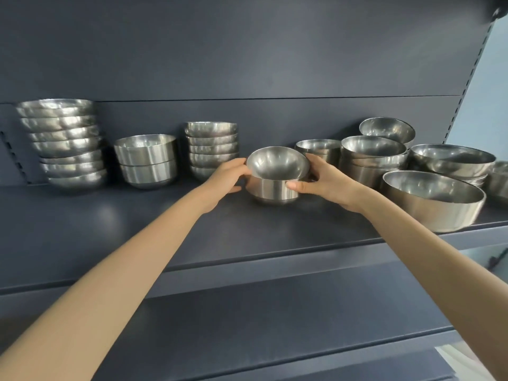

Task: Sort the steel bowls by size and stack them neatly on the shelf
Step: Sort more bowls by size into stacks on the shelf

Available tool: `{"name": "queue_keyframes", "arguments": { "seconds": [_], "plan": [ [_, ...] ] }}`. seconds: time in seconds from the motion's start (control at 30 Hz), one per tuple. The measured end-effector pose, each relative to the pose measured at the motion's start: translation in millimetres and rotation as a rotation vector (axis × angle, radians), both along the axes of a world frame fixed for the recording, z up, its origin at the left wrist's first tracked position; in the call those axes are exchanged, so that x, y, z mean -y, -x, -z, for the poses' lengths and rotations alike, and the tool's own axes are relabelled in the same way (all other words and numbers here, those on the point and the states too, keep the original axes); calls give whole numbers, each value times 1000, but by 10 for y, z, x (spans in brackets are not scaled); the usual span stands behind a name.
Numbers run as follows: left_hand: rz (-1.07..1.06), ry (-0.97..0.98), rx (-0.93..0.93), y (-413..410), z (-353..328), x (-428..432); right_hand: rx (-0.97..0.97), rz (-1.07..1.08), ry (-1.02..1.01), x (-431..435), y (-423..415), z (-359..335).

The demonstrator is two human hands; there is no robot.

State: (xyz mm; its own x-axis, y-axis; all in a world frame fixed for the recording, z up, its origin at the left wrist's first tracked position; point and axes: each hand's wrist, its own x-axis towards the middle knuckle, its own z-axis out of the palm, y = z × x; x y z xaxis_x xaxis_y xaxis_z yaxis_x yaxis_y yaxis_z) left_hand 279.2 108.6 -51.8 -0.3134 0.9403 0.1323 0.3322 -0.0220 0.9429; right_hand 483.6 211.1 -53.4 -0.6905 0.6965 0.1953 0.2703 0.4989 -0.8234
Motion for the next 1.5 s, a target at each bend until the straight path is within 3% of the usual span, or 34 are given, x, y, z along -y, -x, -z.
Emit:
{"name": "queue_keyframes", "arguments": {
  "seconds": [0.17,0.47,0.6,1.2,1.5],
  "plan": [
    [-23,-50,77,50,-16,-78,16,-38,2,-44,-25,-51],
    [195,-108,88,149,-138,-78,1,-69,7,-12,-4,-237],
    [228,-111,45,167,-160,-82,-109,-25,28,-6,48,-249],
    [90,-297,-56,244,-329,60,-293,50,19,111,323,-433],
    [-26,-357,-216,635,-694,153,-333,-28,7,166,795,-671]
  ]
}}
